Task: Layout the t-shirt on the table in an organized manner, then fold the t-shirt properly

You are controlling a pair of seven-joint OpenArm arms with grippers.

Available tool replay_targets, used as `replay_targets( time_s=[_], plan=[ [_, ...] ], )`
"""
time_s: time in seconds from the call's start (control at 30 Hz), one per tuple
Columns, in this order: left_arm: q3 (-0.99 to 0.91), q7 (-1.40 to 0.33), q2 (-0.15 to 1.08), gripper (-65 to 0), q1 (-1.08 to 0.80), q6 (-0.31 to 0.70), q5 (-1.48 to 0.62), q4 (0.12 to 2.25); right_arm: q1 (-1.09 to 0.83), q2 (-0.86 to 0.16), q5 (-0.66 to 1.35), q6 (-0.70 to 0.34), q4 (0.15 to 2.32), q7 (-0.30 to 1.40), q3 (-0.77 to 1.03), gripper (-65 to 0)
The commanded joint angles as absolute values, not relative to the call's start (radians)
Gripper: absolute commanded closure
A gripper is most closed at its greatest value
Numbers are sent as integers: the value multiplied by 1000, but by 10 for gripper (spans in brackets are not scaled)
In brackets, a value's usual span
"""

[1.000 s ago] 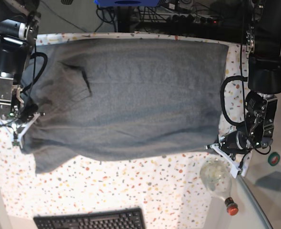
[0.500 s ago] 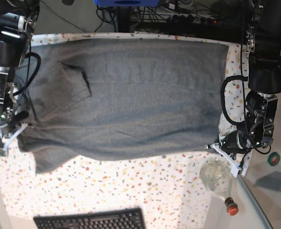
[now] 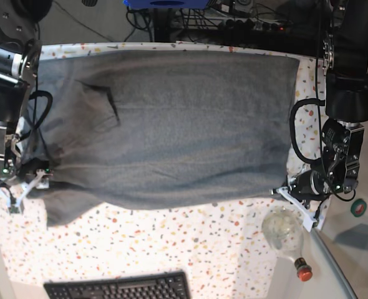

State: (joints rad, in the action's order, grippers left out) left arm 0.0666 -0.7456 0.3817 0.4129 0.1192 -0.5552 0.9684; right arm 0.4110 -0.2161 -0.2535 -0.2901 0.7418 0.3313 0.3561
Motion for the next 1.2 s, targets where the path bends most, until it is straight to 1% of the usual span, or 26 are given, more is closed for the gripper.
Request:
replay_targets(
  time_s=[0.0,0.13,0.3,0.33,0.37,0.4,0.43,0.5,0.53,0.6,0.63,1.17],
  plan=[
    [61,-728,395,0,440,124,-564,984,449,-240,-246,-285,731,285,358,-522],
    [61,-728,395,0,440,124,-562,983,461,-254,-246,-285,656,194,357,-510],
    [61,-728,395,0,440,124,-562,983,506,-278,-246,-286,564,177,357,-507],
    [61,-728,395,0,440,124,-562,983,512,-280,-246,-286,552,162,357,-498],
    [61,-728,395,0,440,124,-562,983,512,-280,-246,-286,545,142,357,-471],
    [61,-728,395,0,440,124,-562,983,512,-282,-246,-286,542,127,357,-419],
    [61,-728,395,0,440,124,-562,983,513,-282,-246,-286,542,119,357,-353],
    [61,-728,395,0,440,124,-562,983,513,-282,-246,-286,542,117,357,-201],
    [61,-728,395,0,440,124,-562,983,513,-282,-246,-286,541,116,357,-140],
    [61,-728,395,0,440,124,-562,983,513,-282,-246,-286,541,116,363,-23],
    [61,-730,395,0,440,124,-562,983,513,-282,-246,-285,541,116,364,0],
    [61,-731,395,0,449,124,-562,989,524,-282,-246,-285,556,120,355,0]
  ],
)
